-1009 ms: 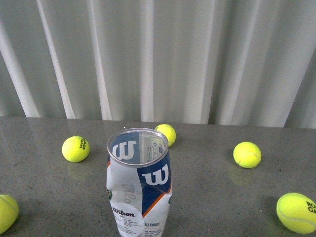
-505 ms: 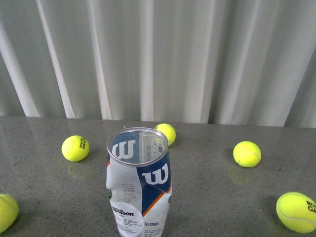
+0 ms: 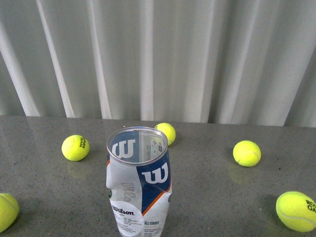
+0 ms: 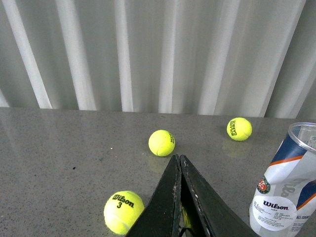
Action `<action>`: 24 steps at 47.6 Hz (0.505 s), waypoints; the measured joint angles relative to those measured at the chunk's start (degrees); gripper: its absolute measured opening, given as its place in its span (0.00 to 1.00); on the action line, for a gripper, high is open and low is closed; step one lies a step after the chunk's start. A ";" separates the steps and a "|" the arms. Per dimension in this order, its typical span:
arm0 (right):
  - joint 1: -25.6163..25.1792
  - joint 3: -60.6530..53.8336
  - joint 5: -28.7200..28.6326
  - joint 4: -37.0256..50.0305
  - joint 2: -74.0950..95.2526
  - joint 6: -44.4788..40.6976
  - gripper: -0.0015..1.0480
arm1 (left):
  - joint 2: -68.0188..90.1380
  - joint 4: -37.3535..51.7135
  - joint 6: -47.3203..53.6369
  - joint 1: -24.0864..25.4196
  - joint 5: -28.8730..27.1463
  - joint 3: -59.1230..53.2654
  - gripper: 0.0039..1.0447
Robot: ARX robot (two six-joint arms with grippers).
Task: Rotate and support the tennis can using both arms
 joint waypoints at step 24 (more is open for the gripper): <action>0.00 0.00 0.02 0.00 0.00 -0.02 0.93 | 0.00 0.00 -0.04 0.00 0.00 0.00 0.74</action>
